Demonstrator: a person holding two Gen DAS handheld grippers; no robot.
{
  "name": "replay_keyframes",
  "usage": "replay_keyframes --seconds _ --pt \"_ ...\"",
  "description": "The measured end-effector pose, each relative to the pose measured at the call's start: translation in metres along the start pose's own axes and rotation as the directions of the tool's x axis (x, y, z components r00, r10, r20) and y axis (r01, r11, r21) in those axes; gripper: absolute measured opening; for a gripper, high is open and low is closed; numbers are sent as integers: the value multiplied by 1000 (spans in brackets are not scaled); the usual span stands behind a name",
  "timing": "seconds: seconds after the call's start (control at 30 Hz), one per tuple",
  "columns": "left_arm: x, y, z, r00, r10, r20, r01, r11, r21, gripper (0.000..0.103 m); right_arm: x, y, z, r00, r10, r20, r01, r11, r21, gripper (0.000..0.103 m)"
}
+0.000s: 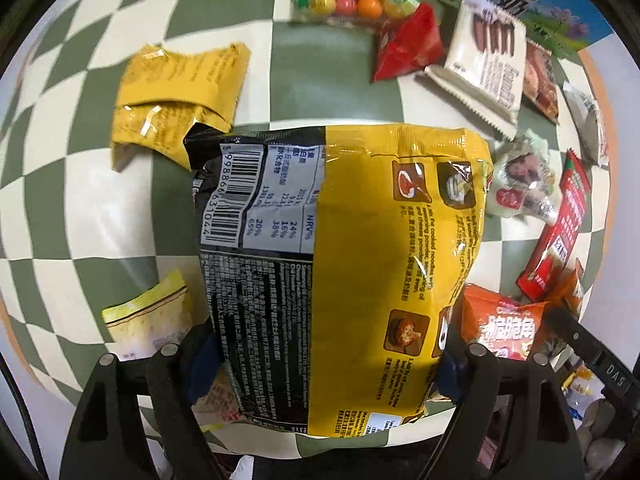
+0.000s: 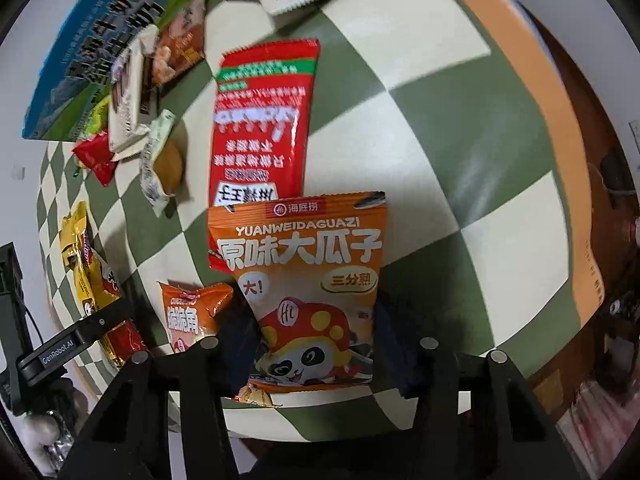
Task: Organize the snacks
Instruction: 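Carry yellow-black bag in left gripper into box while right gripper carries orange seed bag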
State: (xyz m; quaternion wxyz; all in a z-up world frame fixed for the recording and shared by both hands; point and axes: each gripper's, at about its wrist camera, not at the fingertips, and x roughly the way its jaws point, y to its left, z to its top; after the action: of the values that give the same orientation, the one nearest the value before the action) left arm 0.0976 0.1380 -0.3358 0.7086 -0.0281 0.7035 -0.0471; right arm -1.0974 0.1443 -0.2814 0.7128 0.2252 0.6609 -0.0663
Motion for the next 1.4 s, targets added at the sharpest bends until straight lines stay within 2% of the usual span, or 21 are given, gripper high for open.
replay_keyframes --seconds 0.13,0.2,0.27,0.33,0.47,0.57,0.6,0.77,0.83,0.87,0.9,0.97,1.07,1.13,1.17,1.2,1.27,1.4 --pt "-20 2 -23 1000 -7 30 8 999 -42 85 -19 -7 -1 999 -11 30 11 1000 -26 52" --pt "-45 5 -43 998 -16 67 20 998 -63 85 -34 -8 -4 999 2 42 0 999 -38 51" --pt "-63 8 -56 994 -36 100 43 997 -71 85 -54 3 -10 998 25 62 -22 998 -51 50" --pt "-99 16 -73 987 -70 147 82 994 -76 85 -79 1 -9 994 62 86 -56 996 -70 50" --pt "-145 16 -80 970 -119 214 133 990 -51 85 -126 15 6 980 136 145 -118 985 -128 50" --pt "-184 24 -90 953 -158 258 171 985 -28 85 -171 29 29 962 201 183 -168 968 -184 50" --pt "-196 26 -87 947 -165 277 177 984 -19 85 -173 55 35 957 217 191 -179 964 -198 50" --pt "-218 36 -67 938 -139 318 153 988 -18 85 -212 106 101 928 273 252 -191 932 -307 50" --pt "-217 50 -53 945 -131 301 146 989 -25 85 -219 126 133 922 267 279 -161 923 -349 50" --pt "-213 42 -48 947 -127 294 143 989 -31 85 -221 134 150 922 257 290 -140 919 -368 50" --pt "-208 44 -40 954 -119 276 135 990 -40 85 -210 160 161 922 252 293 -131 918 -375 50" --pt "-197 46 -29 962 -123 243 142 988 -62 85 -199 179 196 930 230 288 -103 912 -396 50" --pt "-167 69 -22 977 -114 182 131 987 -87 85 -180 197 237 943 182 279 -50 906 -420 50" --pt "-143 68 -15 984 -104 147 118 989 -93 85 -162 215 264 953 154 261 -28 902 -430 50" --pt "-136 74 -18 987 -100 129 112 989 -95 85 -153 222 274 958 136 251 -13 900 -436 50" --pt "-128 79 -24 988 -100 115 112 989 -98 85 -133 247 283 961 121 247 0 898 -441 50" --pt "-109 84 -30 992 -100 82 108 989 -100 85 -107 263 302 968 87 236 29 893 -449 50" --pt "-87 101 -66 996 -72 46 76 993 -86 85 -72 274 325 979 27 202 73 881 -468 50"
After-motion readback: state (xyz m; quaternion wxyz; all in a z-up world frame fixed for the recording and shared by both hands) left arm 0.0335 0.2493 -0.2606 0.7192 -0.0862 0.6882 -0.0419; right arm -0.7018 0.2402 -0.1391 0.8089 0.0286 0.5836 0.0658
